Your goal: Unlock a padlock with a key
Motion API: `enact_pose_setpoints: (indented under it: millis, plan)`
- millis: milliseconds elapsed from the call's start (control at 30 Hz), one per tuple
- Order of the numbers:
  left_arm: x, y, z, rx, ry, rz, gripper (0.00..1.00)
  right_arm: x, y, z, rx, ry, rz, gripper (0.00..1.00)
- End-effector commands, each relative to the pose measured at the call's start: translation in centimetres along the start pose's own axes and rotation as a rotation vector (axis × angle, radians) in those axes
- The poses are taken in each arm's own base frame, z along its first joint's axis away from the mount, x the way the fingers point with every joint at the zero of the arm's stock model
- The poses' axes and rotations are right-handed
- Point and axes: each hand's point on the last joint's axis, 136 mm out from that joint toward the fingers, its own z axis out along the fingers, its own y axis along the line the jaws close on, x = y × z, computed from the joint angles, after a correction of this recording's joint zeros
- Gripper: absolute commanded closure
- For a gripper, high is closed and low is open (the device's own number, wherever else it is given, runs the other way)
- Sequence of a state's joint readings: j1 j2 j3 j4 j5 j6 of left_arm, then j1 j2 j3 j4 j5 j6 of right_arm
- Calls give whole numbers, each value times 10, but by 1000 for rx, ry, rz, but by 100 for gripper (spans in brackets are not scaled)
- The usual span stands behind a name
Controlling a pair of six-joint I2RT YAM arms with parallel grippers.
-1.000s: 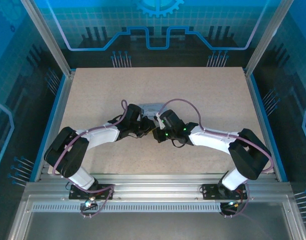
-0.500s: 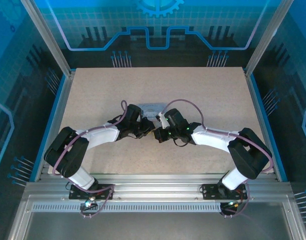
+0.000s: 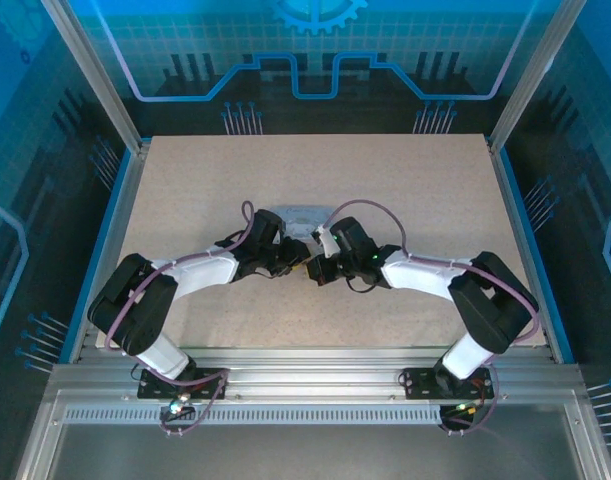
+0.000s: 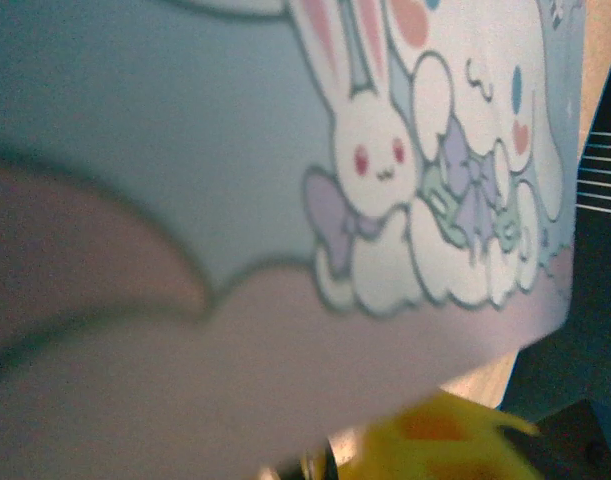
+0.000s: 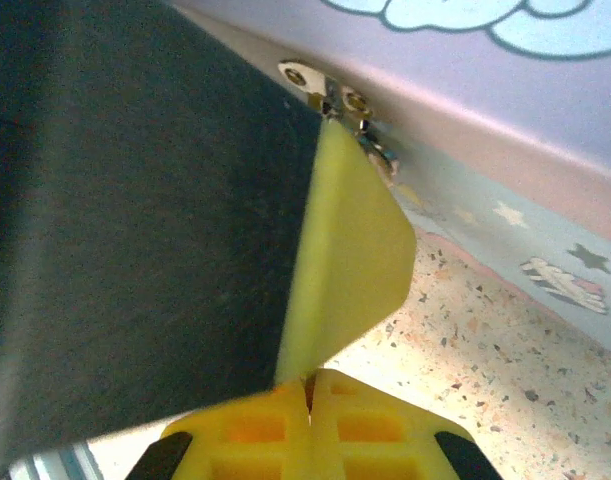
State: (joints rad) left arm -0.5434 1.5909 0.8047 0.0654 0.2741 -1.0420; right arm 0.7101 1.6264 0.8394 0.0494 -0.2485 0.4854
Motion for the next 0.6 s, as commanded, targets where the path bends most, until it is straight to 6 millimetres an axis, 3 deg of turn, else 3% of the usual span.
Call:
enact_pose_setpoints:
  millis: [0, 300, 567]
  plan:
    - [0, 1, -1, 11, -21, 7, 56, 18, -14, 13, 28, 63, 1, 100]
    - [-1, 25, -9, -35, -61, -10, 54, 28, -22, 17, 51, 106, -16, 100]
    - [-8, 27, -23, -37, -103, 2, 53, 27, -24, 5, 96, 131, -81, 100]
